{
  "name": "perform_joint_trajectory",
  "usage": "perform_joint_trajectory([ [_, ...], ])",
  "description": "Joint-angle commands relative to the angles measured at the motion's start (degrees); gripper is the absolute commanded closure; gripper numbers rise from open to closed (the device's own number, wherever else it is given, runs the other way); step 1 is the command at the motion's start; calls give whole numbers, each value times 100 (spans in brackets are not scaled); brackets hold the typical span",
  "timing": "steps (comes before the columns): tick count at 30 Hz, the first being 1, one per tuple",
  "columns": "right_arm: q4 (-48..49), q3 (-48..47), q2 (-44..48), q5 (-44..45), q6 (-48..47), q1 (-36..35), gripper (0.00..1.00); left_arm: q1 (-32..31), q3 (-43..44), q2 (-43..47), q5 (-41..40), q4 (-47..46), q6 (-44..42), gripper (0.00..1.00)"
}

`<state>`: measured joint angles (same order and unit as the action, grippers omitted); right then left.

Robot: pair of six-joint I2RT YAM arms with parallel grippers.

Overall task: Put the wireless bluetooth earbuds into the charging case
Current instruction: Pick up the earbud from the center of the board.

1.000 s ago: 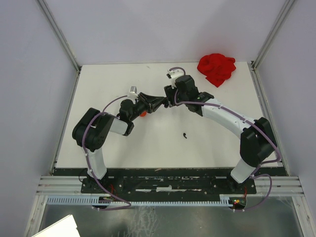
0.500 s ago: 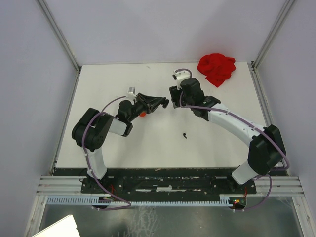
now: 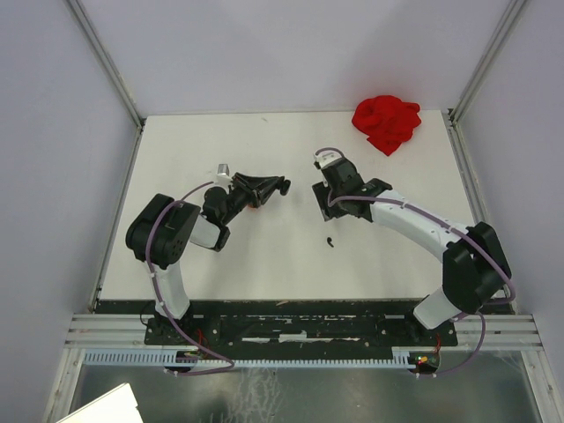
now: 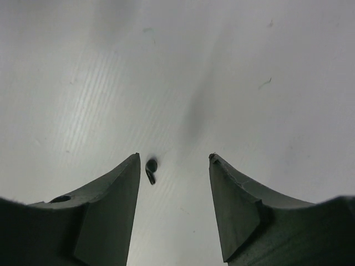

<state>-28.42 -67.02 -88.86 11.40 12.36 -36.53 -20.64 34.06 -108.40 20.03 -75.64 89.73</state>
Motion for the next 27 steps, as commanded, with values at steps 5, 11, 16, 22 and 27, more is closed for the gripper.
perform_joint_trajectory([
  [5,-238,699,7,-154,357,-149,39,27,4,70,-74,-504,132,97],
  [11,-219,901,-141,-83,429,-375,39,26,21,31,-62,-514,133,97],
  [16,-200,947,-294,-28,428,-426,39,34,30,7,-43,-538,149,97],
  [22,-143,990,-430,-30,399,-442,42,51,51,-38,-26,-535,150,97],
  [27,-21,962,-540,-196,372,-448,46,52,91,-106,-9,-557,167,97],
])
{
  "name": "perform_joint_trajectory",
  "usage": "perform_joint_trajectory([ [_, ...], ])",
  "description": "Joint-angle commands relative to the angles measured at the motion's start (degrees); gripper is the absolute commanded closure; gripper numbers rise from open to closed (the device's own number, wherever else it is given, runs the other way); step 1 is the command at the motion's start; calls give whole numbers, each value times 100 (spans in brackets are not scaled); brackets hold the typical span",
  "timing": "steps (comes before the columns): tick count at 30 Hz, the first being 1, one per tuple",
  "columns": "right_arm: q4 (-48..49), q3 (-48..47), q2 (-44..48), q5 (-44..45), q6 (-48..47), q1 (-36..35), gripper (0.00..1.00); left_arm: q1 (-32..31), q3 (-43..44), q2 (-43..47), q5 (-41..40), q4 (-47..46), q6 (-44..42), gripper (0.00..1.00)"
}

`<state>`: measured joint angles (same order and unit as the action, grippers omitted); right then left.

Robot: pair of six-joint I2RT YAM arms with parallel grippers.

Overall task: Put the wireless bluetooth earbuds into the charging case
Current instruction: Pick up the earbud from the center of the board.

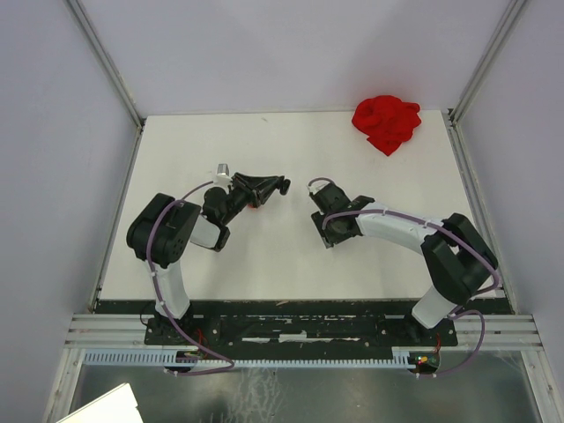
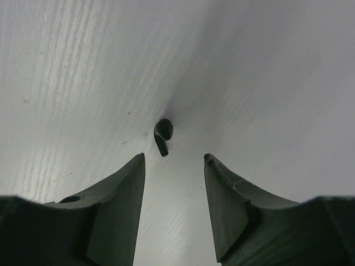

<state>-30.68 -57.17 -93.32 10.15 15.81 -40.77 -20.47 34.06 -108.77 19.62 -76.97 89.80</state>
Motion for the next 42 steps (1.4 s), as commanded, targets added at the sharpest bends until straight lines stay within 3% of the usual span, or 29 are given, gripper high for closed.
perform_joint_trajectory([
  [1,230,-39,-117,-103,27,-23,46,34,104,-78,33,-427,161,97],
  [19,326,-316,-601,-198,-79,-20,59,75,83,-87,69,-464,178,97],
  [42,203,-498,-824,-58,-105,7,66,87,65,-83,69,-476,187,97],
])
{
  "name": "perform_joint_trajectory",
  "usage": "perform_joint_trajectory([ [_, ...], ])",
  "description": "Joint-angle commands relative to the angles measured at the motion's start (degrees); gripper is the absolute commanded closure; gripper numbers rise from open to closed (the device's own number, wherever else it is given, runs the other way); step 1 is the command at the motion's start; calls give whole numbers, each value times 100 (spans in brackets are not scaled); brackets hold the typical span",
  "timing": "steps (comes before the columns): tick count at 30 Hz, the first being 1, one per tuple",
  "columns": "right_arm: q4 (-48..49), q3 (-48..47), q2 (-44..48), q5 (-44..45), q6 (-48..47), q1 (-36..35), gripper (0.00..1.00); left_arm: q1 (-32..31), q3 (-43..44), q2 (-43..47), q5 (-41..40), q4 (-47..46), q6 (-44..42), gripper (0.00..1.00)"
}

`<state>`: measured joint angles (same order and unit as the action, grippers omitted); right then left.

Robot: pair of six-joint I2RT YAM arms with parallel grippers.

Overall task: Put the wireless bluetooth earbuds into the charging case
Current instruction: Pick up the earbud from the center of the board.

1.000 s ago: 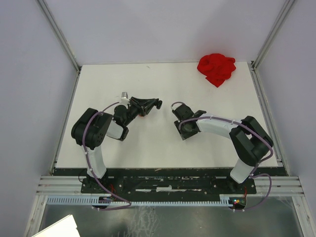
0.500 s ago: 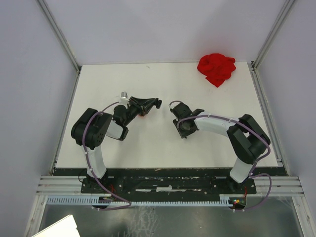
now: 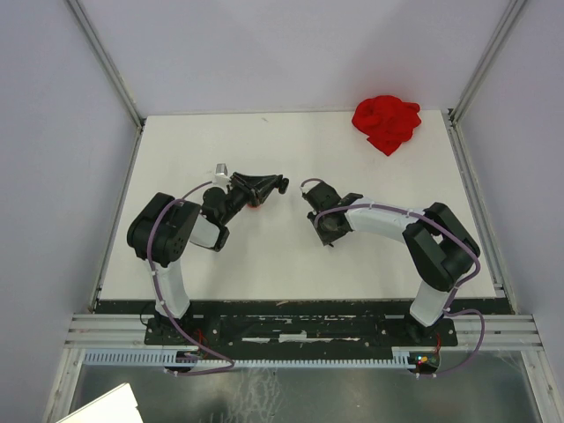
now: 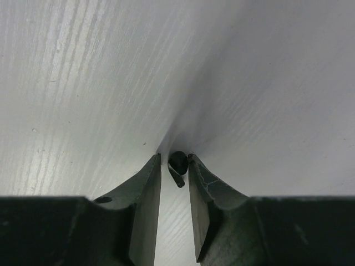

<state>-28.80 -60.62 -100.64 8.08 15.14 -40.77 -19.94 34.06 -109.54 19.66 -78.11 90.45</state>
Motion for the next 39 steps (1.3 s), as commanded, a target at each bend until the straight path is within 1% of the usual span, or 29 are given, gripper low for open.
perform_joint_trajectory([
  [1,10,-164,-100,150,-30,7,67,33,67,-6,63,-362,121,97],
  [5,-18,-187,-132,164,-28,16,70,36,65,-2,64,-359,121,97],
  [13,-138,-318,-131,201,-54,22,84,38,74,2,72,-355,121,97],
  [18,-59,-556,129,216,-46,43,87,27,101,2,73,-324,113,97],
  [22,314,-844,482,122,-38,125,89,19,100,19,80,-323,121,97],
  [26,1147,-905,879,-106,-58,273,93,19,100,75,128,-310,152,97],
  [32,3193,-361,1597,-445,-144,458,95,21,155,107,302,-338,246,97],
  [39,5138,302,1768,-785,-340,538,96,4,235,13,465,-576,465,97],
])
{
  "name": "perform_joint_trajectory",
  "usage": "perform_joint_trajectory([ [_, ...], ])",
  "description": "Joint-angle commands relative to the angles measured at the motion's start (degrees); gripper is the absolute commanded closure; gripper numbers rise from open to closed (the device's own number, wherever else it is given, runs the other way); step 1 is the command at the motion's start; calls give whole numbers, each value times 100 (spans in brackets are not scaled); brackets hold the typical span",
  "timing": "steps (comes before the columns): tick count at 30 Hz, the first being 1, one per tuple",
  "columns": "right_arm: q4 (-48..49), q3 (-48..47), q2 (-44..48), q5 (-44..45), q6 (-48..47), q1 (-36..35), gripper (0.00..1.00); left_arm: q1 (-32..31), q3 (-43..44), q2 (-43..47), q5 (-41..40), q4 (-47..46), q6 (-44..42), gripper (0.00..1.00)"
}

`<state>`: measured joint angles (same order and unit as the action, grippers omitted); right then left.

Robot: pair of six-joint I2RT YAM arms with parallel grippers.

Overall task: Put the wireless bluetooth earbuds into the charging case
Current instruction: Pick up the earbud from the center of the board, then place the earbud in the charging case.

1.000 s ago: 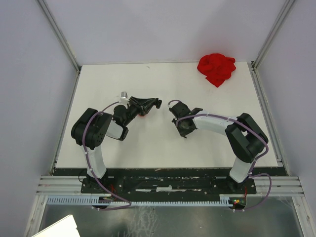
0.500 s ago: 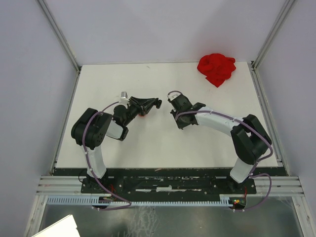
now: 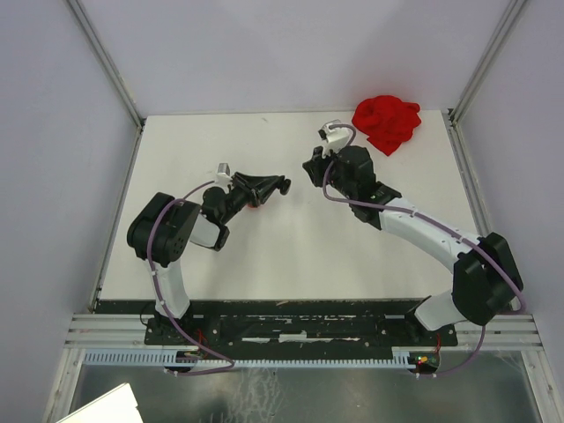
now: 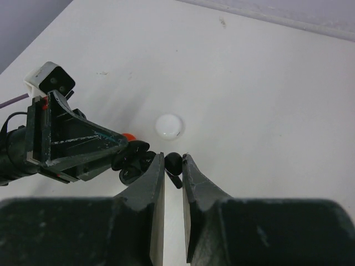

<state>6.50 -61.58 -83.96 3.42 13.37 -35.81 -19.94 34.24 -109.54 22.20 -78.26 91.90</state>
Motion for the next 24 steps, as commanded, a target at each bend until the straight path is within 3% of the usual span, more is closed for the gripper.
perform_joint_trajectory([
  [1,1963,559,105,-384,-136,42,96,0,234,-23,241,-626,377,97],
  [7,4562,1687,-75,-465,-5,84,99,-35,302,-199,329,-996,641,97],
  [13,4848,1723,-259,-530,107,108,99,-44,331,-221,347,-1059,739,97],
  [24,6606,1980,-957,-826,337,152,99,-52,356,-298,389,-1362,1007,97],
])
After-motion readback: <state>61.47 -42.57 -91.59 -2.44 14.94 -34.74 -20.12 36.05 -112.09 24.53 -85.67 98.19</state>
